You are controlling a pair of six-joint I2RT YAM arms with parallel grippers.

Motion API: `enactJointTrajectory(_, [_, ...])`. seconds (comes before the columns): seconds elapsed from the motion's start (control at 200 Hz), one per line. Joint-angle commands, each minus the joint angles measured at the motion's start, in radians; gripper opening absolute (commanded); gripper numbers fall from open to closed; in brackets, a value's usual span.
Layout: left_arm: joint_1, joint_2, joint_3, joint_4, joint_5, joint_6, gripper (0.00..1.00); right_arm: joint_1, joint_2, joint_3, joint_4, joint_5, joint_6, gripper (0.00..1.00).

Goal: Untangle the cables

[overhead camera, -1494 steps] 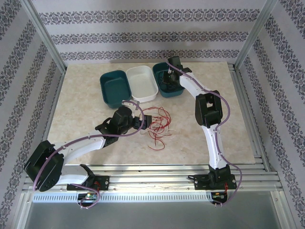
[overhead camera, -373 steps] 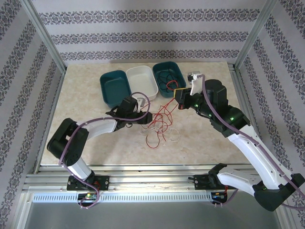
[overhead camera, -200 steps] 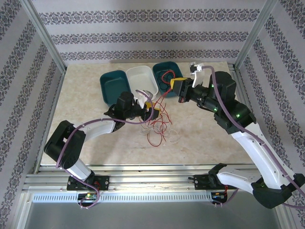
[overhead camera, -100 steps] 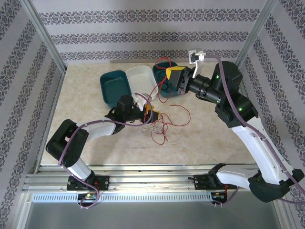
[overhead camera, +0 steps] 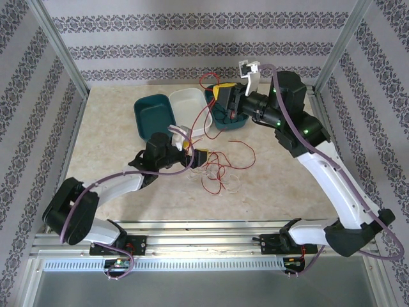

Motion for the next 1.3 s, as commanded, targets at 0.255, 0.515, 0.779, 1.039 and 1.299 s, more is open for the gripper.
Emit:
enactJointTrajectory(0.255, [0.003,-0.282,-0.154,-0.247,-0.378,-0.107,0.99,-0.044,0.176,0.123,0.071,-0.117,0.036,0.0])
enactJointTrajectory(0.515, [0.006,-0.478,-0.22,-0.431,-0.581,-0.223,0.99,-0.075,0.341,0.185,0.146,-0.169,0.113,0.0])
enactJointTrajectory(0.779, [0.007,-0.601,-0.249,-0.503,-0.641,-0.263,0.99,-0.125,0.562,0.278,0.224,-0.278,0.244,0.0])
enactJointTrajectory(1.039, [0.008,-0.639,-0.251,-0.549,-0.673,-0.264,0.99,-0.187,0.799,0.428,0.236,-0.308,0.298,0.0])
enactJointTrajectory(1.299, [0.009,-0.665,-0.243,-0.576,-0.695,-0.256,0.99,-0.19,0.963,0.54,0.214,-0.315,0.327,0.0])
